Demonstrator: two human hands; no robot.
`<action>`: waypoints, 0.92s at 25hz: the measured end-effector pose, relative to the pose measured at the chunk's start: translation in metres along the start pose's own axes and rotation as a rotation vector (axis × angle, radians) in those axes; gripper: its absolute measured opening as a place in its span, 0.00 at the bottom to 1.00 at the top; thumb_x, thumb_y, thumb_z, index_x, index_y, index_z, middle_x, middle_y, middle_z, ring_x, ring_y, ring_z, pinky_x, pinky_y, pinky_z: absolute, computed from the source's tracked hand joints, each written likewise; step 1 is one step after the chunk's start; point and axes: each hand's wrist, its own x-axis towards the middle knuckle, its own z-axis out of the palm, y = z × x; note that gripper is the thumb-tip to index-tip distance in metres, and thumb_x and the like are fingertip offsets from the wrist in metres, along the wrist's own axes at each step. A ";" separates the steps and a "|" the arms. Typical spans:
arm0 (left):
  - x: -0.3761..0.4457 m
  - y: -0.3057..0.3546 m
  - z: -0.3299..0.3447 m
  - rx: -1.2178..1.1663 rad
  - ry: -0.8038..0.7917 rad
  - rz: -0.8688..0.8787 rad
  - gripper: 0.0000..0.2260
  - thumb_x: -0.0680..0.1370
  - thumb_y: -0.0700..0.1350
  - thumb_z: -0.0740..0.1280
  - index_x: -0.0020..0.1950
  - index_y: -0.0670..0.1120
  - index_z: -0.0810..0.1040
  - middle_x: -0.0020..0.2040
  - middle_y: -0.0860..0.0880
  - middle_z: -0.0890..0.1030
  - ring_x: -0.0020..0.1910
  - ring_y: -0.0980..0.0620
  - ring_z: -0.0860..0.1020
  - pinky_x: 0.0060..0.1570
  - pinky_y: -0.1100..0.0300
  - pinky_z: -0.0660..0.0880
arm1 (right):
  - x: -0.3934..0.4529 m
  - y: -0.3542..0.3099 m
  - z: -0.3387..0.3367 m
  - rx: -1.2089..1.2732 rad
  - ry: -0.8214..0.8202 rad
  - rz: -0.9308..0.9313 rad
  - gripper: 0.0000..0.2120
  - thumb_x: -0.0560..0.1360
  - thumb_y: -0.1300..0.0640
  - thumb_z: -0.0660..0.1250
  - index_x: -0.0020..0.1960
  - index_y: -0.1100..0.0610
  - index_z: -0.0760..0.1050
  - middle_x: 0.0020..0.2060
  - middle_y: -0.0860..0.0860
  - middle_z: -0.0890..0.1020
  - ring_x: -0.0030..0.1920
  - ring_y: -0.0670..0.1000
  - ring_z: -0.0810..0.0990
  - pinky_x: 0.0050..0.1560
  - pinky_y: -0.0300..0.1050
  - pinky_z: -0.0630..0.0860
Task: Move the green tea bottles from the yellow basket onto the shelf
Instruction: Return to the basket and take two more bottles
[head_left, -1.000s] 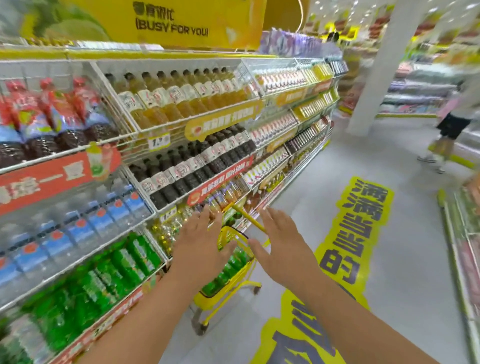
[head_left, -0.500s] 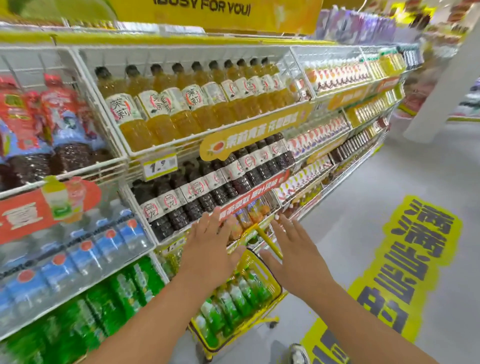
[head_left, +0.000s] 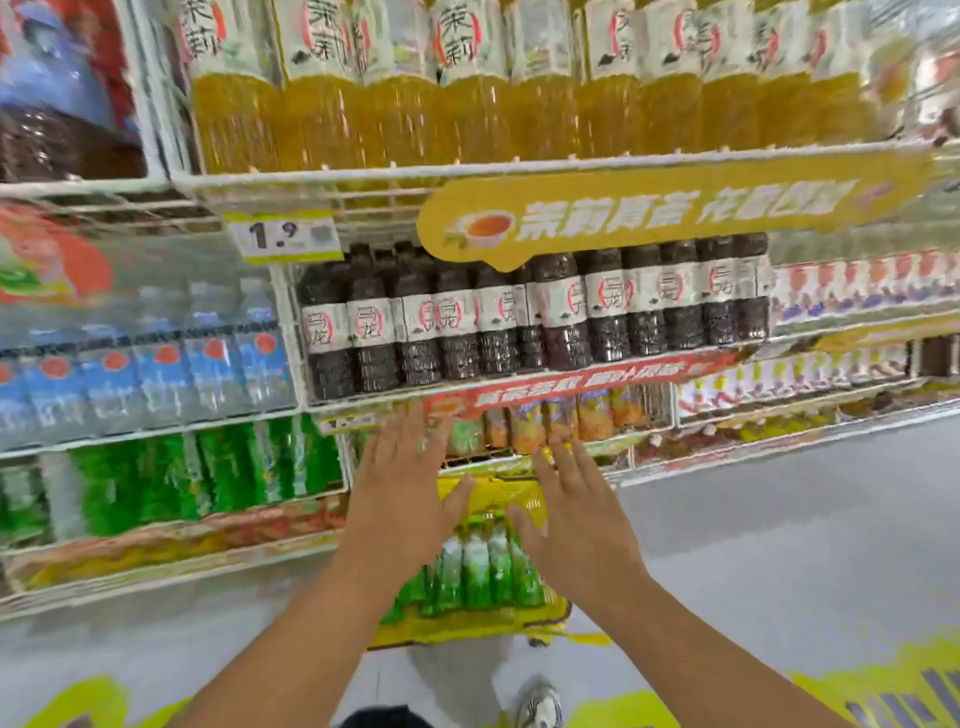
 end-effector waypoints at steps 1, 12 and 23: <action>0.004 0.000 0.014 -0.023 -0.023 -0.055 0.37 0.78 0.69 0.46 0.83 0.51 0.56 0.84 0.42 0.53 0.81 0.39 0.56 0.78 0.42 0.57 | 0.009 0.006 0.016 0.023 -0.028 -0.024 0.40 0.78 0.31 0.45 0.82 0.53 0.56 0.82 0.54 0.52 0.82 0.58 0.49 0.79 0.59 0.57; 0.023 -0.054 0.237 -0.142 -0.205 -0.341 0.36 0.80 0.70 0.50 0.84 0.57 0.42 0.84 0.51 0.39 0.83 0.47 0.41 0.79 0.49 0.50 | 0.076 0.046 0.242 0.169 -0.139 0.037 0.43 0.76 0.29 0.42 0.82 0.54 0.57 0.82 0.53 0.55 0.82 0.56 0.51 0.79 0.56 0.59; 0.020 -0.096 0.432 -0.136 -0.355 -0.443 0.38 0.80 0.67 0.58 0.84 0.50 0.52 0.84 0.46 0.51 0.81 0.42 0.54 0.77 0.46 0.62 | 0.106 0.088 0.416 0.331 -0.263 0.406 0.37 0.79 0.40 0.64 0.81 0.57 0.57 0.75 0.59 0.65 0.76 0.62 0.63 0.73 0.58 0.66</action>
